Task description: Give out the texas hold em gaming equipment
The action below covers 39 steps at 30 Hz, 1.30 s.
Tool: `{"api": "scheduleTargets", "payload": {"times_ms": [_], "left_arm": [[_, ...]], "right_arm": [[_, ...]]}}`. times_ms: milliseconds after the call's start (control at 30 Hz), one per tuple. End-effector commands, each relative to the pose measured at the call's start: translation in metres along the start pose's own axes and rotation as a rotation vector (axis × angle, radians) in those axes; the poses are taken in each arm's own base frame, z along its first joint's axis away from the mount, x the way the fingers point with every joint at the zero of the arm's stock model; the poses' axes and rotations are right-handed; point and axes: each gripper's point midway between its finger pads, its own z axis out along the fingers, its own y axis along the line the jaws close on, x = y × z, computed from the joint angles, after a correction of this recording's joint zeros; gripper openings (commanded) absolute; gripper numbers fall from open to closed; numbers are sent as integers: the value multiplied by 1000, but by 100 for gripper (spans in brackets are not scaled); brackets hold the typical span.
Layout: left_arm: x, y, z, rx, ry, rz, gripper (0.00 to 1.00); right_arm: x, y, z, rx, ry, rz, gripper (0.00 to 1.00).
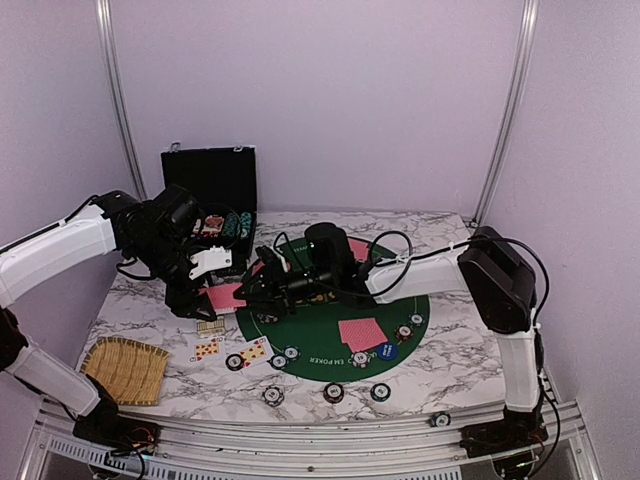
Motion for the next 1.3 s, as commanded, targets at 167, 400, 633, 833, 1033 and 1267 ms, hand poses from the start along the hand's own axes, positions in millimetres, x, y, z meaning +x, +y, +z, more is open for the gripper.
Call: {"api": "scheduleTargets", "payload": {"times_ms": [167,400,633,833,1033,1267], "left_arm": [[-4,-1,-6,-3,-27,6,0],[-2,0,-4,-9,-16,7,0],[-1,0,-4,-12,-11,7,0],[0,0,-3,-10,-9,6,0],[2,0,-3,-14,-3,7,0],[3,2,-1,-17,9,7,0]], "right_arm": [[-3,30,-12,-77,-32,-10,31],[0,44,-9,-136,-25,0,31],[3,43,-6,-135,-12,5,20],[3,37,-6,-116,-3,13,8],[2,39,-16,-115,-11,12,0],[-1,37,-30,-117,-27,25,0]]}}
